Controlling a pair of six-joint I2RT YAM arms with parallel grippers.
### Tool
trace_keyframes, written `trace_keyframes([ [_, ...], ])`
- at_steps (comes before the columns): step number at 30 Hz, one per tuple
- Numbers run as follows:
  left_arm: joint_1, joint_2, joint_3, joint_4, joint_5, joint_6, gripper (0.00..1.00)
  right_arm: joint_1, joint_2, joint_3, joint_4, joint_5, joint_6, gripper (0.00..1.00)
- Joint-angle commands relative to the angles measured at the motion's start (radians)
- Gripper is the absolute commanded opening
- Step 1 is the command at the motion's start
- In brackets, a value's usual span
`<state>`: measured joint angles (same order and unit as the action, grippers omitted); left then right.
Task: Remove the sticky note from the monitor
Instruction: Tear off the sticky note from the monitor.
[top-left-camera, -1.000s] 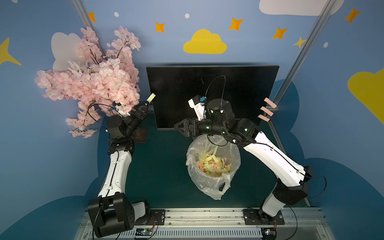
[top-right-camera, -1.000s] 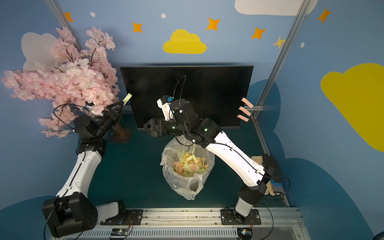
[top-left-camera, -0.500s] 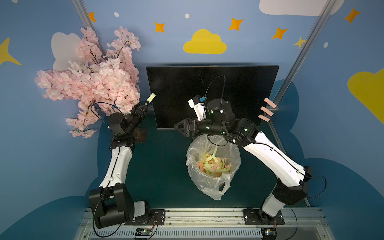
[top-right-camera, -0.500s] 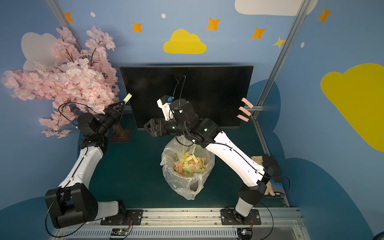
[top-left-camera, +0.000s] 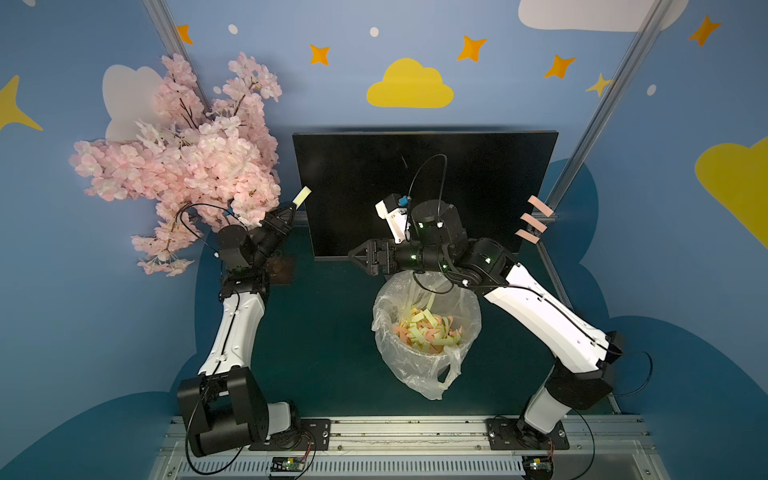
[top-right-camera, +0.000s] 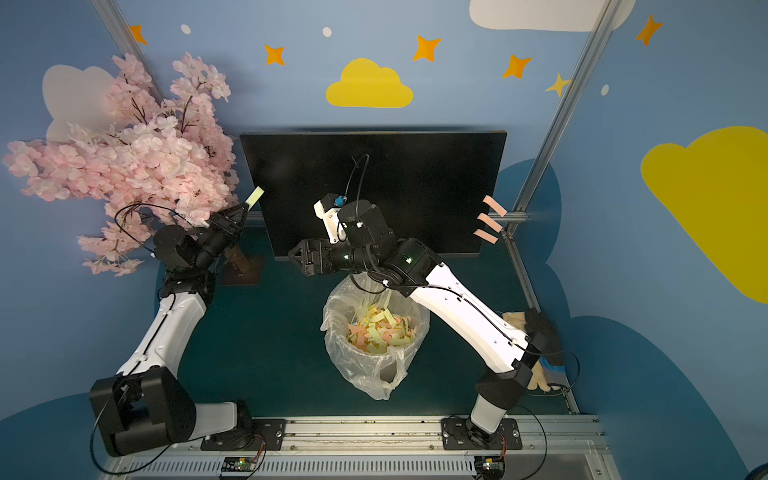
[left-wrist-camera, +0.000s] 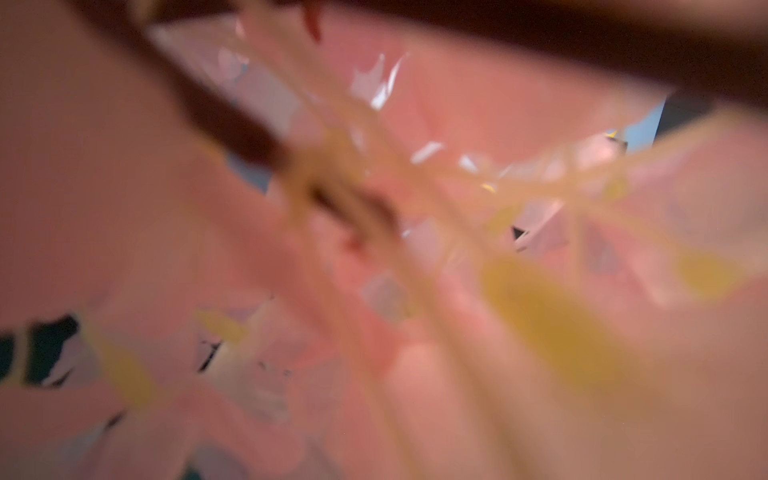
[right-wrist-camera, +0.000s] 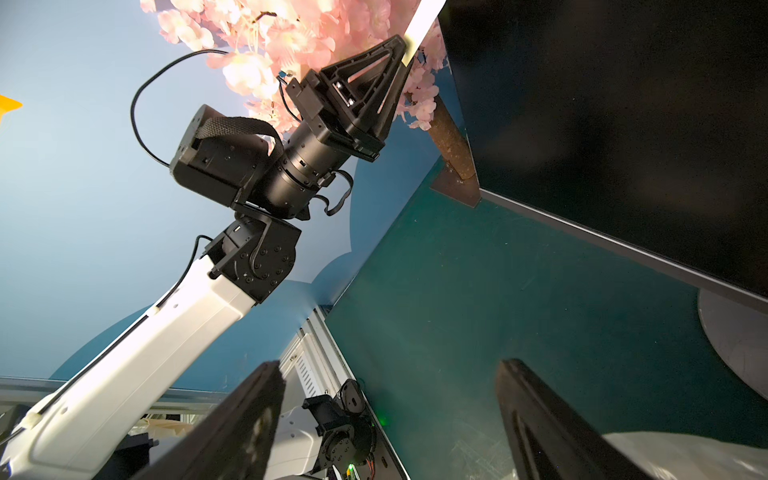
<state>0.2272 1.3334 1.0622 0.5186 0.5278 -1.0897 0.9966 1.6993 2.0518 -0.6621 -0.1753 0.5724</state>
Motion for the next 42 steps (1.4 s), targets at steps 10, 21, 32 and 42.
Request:
trace_keyframes([
  [10,-0.007,-0.024,0.018,0.031,0.018,0.005,0.03,0.000,-0.052,-0.050,0.025,0.023,0.001,0.85],
  [21,-0.023,-0.173,-0.101,0.016,0.003,-0.013,0.03,-0.007,-0.103,-0.131,0.025,0.043,0.000,0.85],
  [32,-0.152,-0.357,-0.167,-0.121,-0.037,0.029,0.03,-0.047,-0.181,-0.215,0.005,0.069,0.004,0.85],
  [42,-0.442,-0.457,-0.083,-0.438,-0.146,0.215,0.03,-0.156,-0.332,-0.364,-0.018,0.092,0.014,0.85],
])
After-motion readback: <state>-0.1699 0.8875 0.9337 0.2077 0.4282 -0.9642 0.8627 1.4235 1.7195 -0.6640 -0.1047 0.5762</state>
